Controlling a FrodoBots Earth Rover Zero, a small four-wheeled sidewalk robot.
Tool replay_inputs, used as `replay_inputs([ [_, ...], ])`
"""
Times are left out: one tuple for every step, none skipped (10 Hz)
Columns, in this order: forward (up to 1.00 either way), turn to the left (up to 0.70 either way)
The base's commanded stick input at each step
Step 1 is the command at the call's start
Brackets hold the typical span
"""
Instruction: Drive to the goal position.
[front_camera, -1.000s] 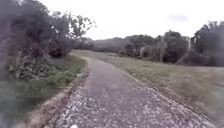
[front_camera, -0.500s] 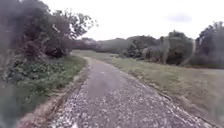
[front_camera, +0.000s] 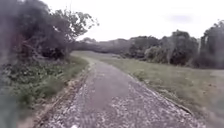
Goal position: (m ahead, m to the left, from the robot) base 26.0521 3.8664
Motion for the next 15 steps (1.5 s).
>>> replay_inputs([
  [0.85, 0.02],
  [0.85, 0.02],
  [0.85, 0.03],
  [0.85, 0.07],
  [0.85, 0.28],
  [0.85, 0.27],
  [0.85, 0.00],
  [0.85, 0.00],
  [0.85, 0.00],
  [0.85, 0.00],
  [0.85, 0.00],
  [0.85, 0.00],
  [0.85, 0.00],
  [0.85, 0.00],
  [0.85, 0.00],
])
